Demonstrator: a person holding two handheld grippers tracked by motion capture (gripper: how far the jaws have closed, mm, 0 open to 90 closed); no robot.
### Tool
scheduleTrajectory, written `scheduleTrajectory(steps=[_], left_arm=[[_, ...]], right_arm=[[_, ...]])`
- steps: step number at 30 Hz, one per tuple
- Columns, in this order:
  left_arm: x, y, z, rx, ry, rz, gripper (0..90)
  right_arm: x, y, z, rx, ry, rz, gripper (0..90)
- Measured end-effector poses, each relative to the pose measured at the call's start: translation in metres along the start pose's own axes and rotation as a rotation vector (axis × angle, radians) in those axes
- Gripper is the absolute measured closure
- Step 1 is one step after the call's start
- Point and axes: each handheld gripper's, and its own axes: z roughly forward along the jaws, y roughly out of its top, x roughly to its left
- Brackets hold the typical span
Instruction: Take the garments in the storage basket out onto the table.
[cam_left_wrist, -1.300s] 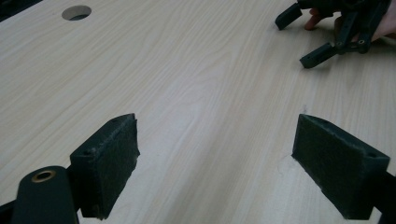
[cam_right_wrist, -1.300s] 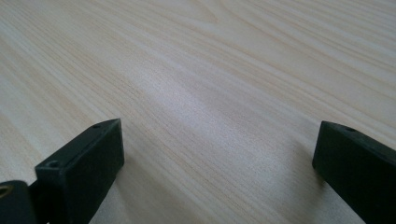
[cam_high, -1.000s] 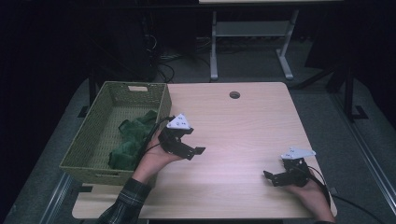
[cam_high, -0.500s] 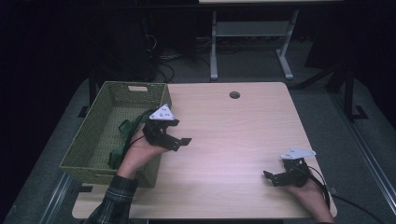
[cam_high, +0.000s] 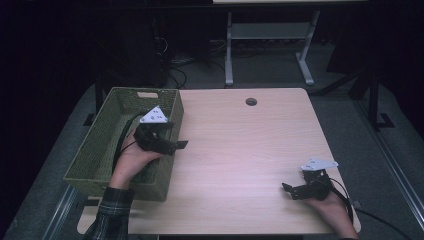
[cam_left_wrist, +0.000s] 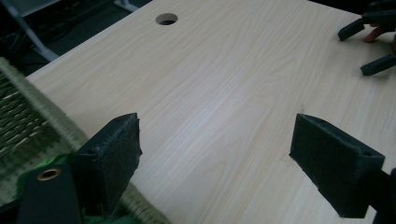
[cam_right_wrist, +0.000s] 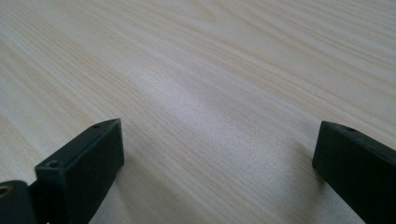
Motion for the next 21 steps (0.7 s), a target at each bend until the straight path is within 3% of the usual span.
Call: scheduleTrajectory(steps=[6, 21], left_arm=[[0.011, -0.006, -0.012, 0.004, 0.032, -0.025, 16.1], [0.039, -0.030, -0.031, 0.040, 0.110, -0.084, 27.3]], right_arm=[[0.000, 0.000, 0.000, 0.000, 0.000, 0.000, 1.7], [0.000, 0.000, 0.000, 0.000, 0.000, 0.000, 1.7]])
